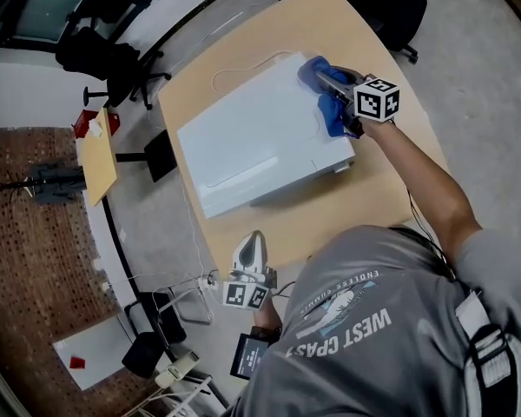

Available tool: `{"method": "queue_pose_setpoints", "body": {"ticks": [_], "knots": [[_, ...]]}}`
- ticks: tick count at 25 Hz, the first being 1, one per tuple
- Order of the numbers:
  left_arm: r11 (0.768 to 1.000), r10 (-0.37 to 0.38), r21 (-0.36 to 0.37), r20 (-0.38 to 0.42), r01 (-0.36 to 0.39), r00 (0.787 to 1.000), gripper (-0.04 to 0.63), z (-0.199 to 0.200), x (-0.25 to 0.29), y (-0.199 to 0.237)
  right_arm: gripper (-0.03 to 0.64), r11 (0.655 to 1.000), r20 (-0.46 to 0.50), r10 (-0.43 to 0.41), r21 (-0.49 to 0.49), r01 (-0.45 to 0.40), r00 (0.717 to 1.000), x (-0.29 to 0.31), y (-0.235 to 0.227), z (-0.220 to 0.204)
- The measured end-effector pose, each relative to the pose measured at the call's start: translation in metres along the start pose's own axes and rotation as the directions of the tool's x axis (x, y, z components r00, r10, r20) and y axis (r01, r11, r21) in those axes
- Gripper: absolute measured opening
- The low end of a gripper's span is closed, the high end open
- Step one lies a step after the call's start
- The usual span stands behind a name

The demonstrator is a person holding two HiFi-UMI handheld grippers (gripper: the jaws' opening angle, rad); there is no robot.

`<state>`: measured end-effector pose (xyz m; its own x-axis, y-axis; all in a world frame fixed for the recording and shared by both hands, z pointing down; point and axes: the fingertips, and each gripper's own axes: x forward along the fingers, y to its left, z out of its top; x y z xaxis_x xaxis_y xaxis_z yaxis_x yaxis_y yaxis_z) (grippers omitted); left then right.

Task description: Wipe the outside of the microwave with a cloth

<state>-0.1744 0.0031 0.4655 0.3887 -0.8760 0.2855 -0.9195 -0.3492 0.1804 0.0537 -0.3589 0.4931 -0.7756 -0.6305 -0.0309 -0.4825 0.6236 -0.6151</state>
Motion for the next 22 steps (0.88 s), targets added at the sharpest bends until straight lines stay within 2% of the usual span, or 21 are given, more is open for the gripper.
{"method": "queue_pose_setpoints", "body": {"ticks": [4,6,11,16,22], "knots": [[1.000,0.007,0.002,-0.009,-0.007,1.000,0.023,0.000,0.002,-0.004,0.083,0.996,0.037,0.026,0.089,-0.029,0.999,-0.009,-0.012,-0.012],[1.000,0.007,0.002,-0.015,-0.007,1.000,0.023,0.000,0.002,-0.007,0.083,0.994,0.019,0.011,0.108,-0.013,1.000,-0.015,-0.022,-0.028],[1.000,0.013,-0.006,-0.035,-0.013,0.999,0.023,-0.005,0.002,-0.010,0.084,0.986,-0.107,-0.080,0.140,0.095,0.991,-0.027,-0.062,-0.092],[1.000,0.007,-0.006,-0.045,-0.007,0.999,0.023,-0.007,0.004,-0.015,0.083,0.960,-0.260,-0.181,0.163,0.227,0.949,-0.047,-0.099,-0.161],[1.000,-0.007,-0.008,-0.055,0.006,0.998,0.023,-0.014,0.008,-0.017,0.083,0.951,-0.324,-0.195,0.169,0.260,0.926,-0.054,-0.107,-0.181]]}}
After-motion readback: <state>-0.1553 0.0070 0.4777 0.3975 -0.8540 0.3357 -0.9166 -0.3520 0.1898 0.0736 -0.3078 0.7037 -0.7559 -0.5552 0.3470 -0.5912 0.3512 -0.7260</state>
